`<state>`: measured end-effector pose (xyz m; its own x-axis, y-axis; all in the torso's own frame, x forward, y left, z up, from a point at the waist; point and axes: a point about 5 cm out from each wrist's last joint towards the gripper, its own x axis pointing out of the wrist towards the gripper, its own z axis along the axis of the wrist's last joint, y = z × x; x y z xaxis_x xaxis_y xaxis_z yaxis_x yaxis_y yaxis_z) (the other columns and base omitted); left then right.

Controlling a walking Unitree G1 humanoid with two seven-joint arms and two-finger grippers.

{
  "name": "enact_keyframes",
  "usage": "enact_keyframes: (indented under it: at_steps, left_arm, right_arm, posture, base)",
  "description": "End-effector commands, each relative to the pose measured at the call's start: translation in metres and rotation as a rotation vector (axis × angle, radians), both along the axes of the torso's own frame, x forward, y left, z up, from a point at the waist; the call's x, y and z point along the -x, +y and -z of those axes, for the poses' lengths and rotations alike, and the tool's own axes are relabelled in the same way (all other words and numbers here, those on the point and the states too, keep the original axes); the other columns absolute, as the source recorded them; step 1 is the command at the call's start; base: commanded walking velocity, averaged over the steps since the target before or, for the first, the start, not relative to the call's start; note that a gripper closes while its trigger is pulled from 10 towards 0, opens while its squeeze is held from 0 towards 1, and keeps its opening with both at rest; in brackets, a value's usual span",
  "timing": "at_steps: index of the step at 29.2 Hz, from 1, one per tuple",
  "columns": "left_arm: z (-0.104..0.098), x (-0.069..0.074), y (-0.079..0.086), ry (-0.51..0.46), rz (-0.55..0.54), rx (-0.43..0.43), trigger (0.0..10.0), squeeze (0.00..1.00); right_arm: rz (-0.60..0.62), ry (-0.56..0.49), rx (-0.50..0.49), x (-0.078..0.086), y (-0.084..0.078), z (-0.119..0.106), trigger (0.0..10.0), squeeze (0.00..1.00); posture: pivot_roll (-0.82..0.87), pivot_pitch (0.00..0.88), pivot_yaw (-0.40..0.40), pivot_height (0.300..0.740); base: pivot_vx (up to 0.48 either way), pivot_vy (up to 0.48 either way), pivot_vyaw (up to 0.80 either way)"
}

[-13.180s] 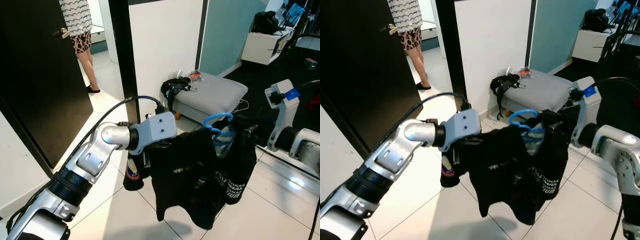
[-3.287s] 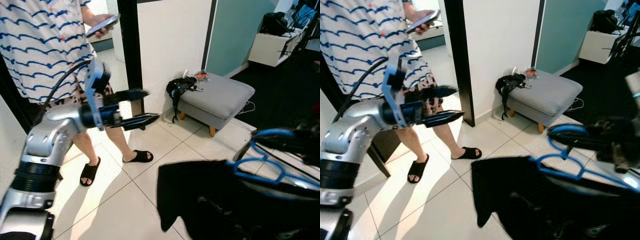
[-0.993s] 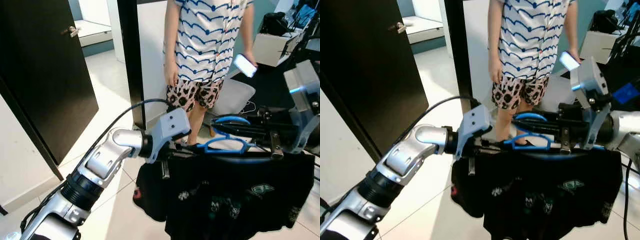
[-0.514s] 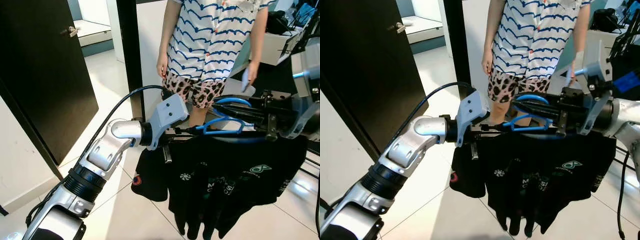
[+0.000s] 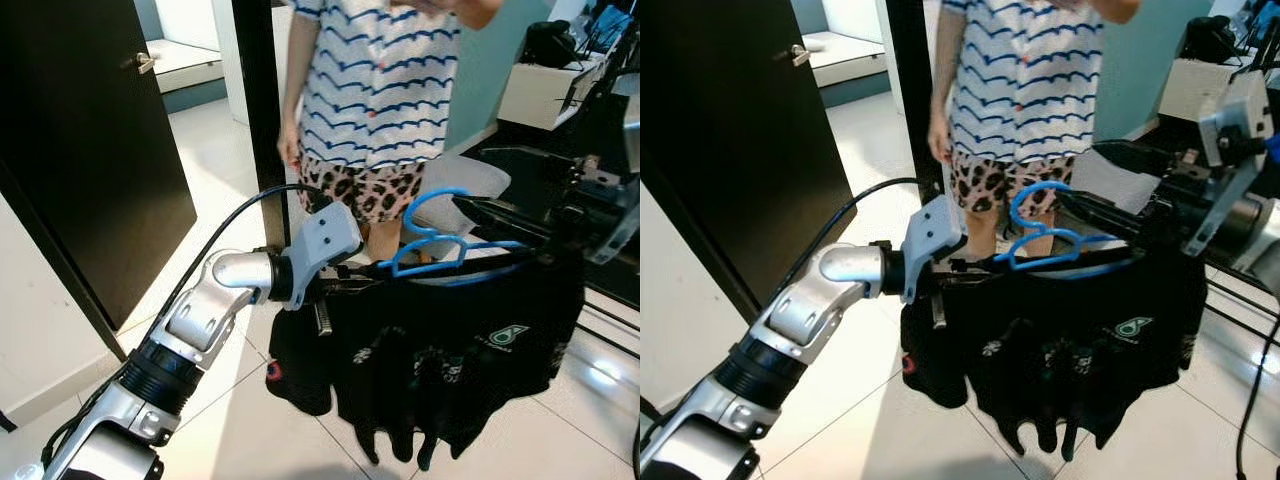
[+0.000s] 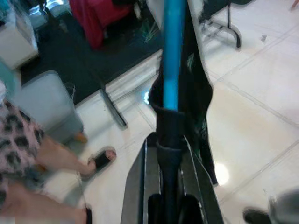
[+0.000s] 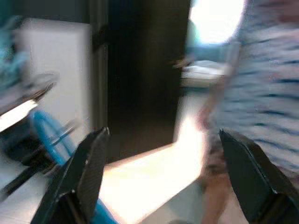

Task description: Hang hanger

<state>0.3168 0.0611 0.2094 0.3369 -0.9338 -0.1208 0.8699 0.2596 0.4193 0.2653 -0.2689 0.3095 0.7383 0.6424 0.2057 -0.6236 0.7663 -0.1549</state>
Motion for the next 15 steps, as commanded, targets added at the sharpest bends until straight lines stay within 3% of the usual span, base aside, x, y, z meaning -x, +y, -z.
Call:
enact_keyframes:
  at_steps: [1, 2, 3, 4, 5, 6, 7, 8, 9, 10, 12, 13, 15]
  left_arm:
    - [0.029, -0.004, 0.023, 0.085, -0.098, -0.073, 0.0, 0.00]
    - [0.029, -0.004, 0.023, 0.085, -0.098, -0.073, 0.0, 0.00]
    - [0.042, -0.005, 0.034, 0.121, -0.160, -0.095, 0.0, 0.00]
    - [0.053, -0.005, 0.042, 0.152, -0.216, -0.106, 0.0, 0.00]
    - [0.053, -0.005, 0.042, 0.152, -0.216, -0.106, 0.0, 0.00]
    - [0.062, -0.004, 0.047, 0.177, -0.268, -0.108, 2.9, 0.00]
    - [0.062, -0.004, 0.047, 0.177, -0.268, -0.108, 2.9, 0.00]
    - [0.067, -0.003, 0.049, 0.190, -0.297, -0.105, 9.2, 0.00]
    - [0.067, -0.003, 0.049, 0.190, -0.297, -0.105, 9.2, 0.00]
    - [0.072, -0.001, 0.049, 0.210, -0.319, -0.083, 10.0, 0.00]
    - [0.072, -0.001, 0.049, 0.210, -0.319, -0.083, 10.0, 0.00]
    - [0.078, 0.001, 0.049, 0.236, -0.354, -0.031, 10.0, 0.00]
    - [0.078, 0.001, 0.049, 0.236, -0.354, -0.031, 10.0, 0.00]
  right_arm:
    - [0.181, -0.049, -0.119, 0.010, -0.028, 0.002, 10.0, 1.00]
    - [0.181, -0.049, -0.119, 0.010, -0.028, 0.002, 10.0, 1.00]
    - [0.270, -0.036, -0.211, 0.015, -0.040, 0.015, 10.0, 0.25]
    - [0.349, 0.018, -0.300, 0.018, -0.048, 0.035, 10.0, 0.00]
    - [0.349, 0.018, -0.300, 0.018, -0.048, 0.035, 10.0, 0.00]
    - [0.435, 0.097, -0.373, 0.019, -0.052, 0.062, 10.0, 0.00]
    - [0.435, 0.097, -0.373, 0.019, -0.052, 0.062, 10.0, 0.00]
    - [0.489, 0.152, -0.412, 0.021, -0.053, 0.079, 10.0, 0.00]
    - [0.489, 0.152, -0.412, 0.021, -0.053, 0.079, 10.0, 0.00]
    - [0.530, 0.211, -0.444, 0.022, -0.053, 0.099, 10.0, 0.00]
    - [0.530, 0.211, -0.444, 0.022, -0.053, 0.099, 10.0, 0.00]
    - [0.614, 0.309, -0.459, 0.024, -0.052, 0.130, 10.0, 0.00]
    - [0.614, 0.309, -0.459, 0.024, -0.052, 0.130, 10.0, 0.00]
  posture:
    - [0.07, 0.000, 0.046, 0.740]
    - [0.07, 0.000, 0.046, 0.740]
    - [0.07, 0.000, 0.046, 0.740]
    - [0.07, 0.000, 0.043, 0.740]
    - [0.07, 0.000, 0.043, 0.740]
    - [0.07, 0.000, 0.042, 0.740]
    - [0.07, 0.000, 0.042, 0.740]
    - [0.07, 0.000, 0.042, 0.740]
    - [0.07, 0.000, 0.042, 0.740]
    - [0.06, 0.000, 0.045, 0.740]
    - [0.06, 0.000, 0.045, 0.740]
    - [0.06, 0.000, 0.046, 0.740]
    - [0.06, 0.000, 0.046, 0.740]
  base:
    - [0.000, 0.000, 0.00]
    - [0.000, 0.000, 0.00]
    - [0.000, 0.000, 0.00]
    - [0.000, 0.000, 0.00]
    - [0.000, 0.000, 0.00]
    - [0.000, 0.000, -0.75]
    - [0.000, 0.000, -0.75]
    - [0.000, 0.000, -0.75]
    - [0.000, 0.000, -0.75]
    - [0.000, 0.000, -0.75]
    - [0.000, 0.000, -0.75]
    - [0.000, 0.000, -0.76]
    - [0.000, 0.000, -0.76]
